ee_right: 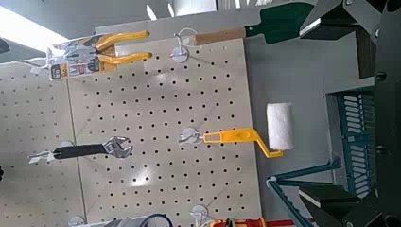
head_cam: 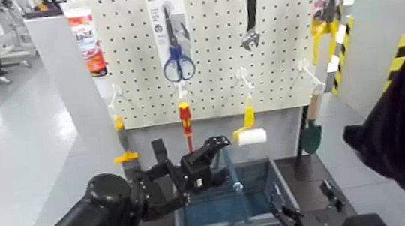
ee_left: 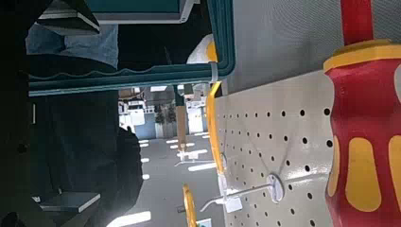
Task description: Grasp the handle of the crate.
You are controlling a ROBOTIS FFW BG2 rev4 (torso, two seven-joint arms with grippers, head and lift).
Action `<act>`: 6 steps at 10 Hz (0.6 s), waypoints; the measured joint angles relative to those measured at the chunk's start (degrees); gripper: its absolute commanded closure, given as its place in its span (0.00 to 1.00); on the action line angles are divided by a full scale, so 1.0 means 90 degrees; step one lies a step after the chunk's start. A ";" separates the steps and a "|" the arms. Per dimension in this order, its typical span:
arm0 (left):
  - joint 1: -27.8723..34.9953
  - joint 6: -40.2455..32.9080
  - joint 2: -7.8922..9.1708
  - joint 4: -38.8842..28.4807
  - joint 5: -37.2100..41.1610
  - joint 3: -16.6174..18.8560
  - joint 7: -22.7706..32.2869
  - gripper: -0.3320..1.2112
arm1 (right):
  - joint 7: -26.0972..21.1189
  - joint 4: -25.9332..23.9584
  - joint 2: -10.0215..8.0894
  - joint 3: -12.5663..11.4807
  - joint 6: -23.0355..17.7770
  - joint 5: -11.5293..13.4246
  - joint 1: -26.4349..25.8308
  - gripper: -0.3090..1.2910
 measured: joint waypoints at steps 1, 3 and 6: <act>-0.0056 0.0005 -0.0028 0.0107 0.0101 -0.0057 0.0016 0.28 | 0.0003 0.0007 -0.0008 0.0017 -0.0012 -0.0010 -0.0017 0.28; -0.0120 0.0009 -0.0076 0.0275 0.0225 -0.0160 0.0039 0.43 | 0.0006 0.0020 -0.0019 0.0033 -0.0030 -0.0021 -0.0033 0.28; -0.0127 0.0017 -0.0141 0.0343 0.0267 -0.0283 0.0055 0.80 | 0.0004 0.0028 -0.0023 0.0038 -0.0059 -0.0040 -0.0039 0.28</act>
